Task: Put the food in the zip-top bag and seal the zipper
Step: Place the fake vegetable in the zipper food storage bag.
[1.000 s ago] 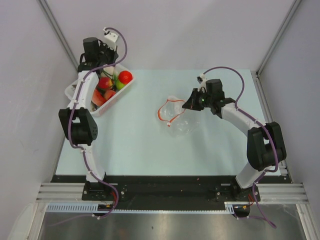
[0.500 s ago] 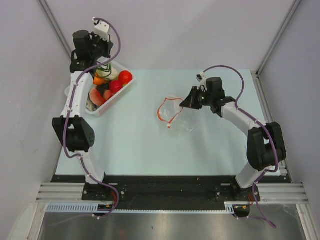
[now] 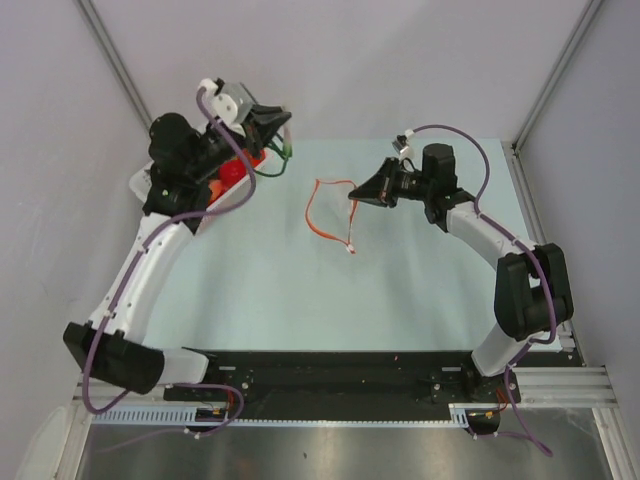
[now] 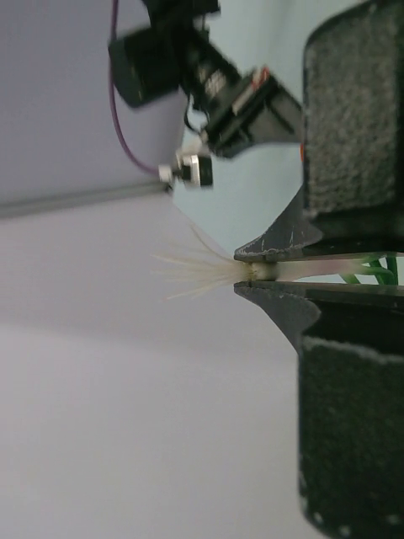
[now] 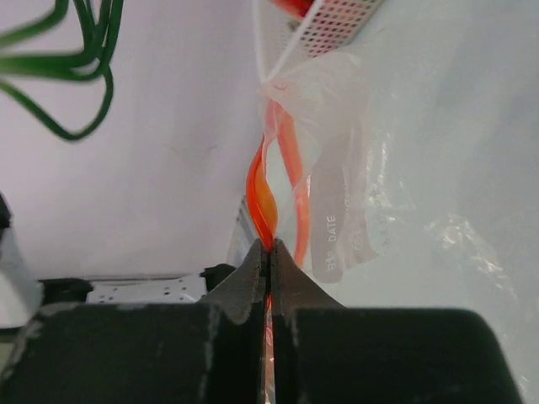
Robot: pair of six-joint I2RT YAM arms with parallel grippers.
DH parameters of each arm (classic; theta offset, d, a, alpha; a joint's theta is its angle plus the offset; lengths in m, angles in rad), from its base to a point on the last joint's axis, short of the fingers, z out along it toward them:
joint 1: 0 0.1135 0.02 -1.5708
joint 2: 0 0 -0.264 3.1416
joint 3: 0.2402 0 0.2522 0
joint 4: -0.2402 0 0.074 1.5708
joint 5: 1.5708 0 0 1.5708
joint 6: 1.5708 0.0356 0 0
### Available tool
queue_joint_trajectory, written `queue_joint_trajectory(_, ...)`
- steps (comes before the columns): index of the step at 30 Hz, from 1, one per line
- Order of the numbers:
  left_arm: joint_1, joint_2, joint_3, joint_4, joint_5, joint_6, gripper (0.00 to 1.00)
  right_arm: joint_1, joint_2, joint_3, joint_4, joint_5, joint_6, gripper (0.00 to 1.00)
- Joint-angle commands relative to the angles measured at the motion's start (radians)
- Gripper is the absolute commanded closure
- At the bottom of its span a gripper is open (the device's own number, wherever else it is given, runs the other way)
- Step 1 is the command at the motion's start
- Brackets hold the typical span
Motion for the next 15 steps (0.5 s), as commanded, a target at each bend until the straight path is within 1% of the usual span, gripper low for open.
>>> queue_joint_trajectory(1,-0.129,-0.121,-0.124,0.18,0.073,0.001,1.0,-0.021,0.018,0.007,0.227,-0.152,0.196,1.0)
queue_joint_trajectory(4,-0.226,-0.161,-0.195,0.243,0.068,0.039,1.0,-0.032,0.047,-0.013,0.228,-0.178,0.196,1.0)
queue_joint_trajectory(5,-0.249,-0.169,-0.215,0.255,0.066,0.073,1.0,-0.036,0.061,-0.024,0.277,-0.186,0.236,1.0)
queue_joint_trajectory(6,-0.296,-0.177,-0.238,0.29,0.062,0.097,1.0,-0.042,0.073,-0.038,0.314,-0.209,0.265,1.0)
queue_joint_trajectory(8,-0.342,-0.2,-0.325,0.348,0.062,0.178,1.0,-0.047,0.101,-0.075,0.419,-0.229,0.325,1.0)
queue_joint_trajectory(9,-0.383,-0.203,-0.353,0.396,0.05,0.205,1.0,-0.055,0.107,-0.085,0.437,-0.238,0.36,1.0)
queue_joint_trajectory(11,-0.417,-0.195,-0.411,0.443,0.036,0.249,1.0,-0.059,0.118,-0.101,0.478,-0.249,0.379,1.0)
queue_joint_trajectory(15,-0.464,-0.151,-0.471,0.572,0.022,0.278,1.0,-0.062,0.133,-0.098,0.478,-0.26,0.382,1.0)
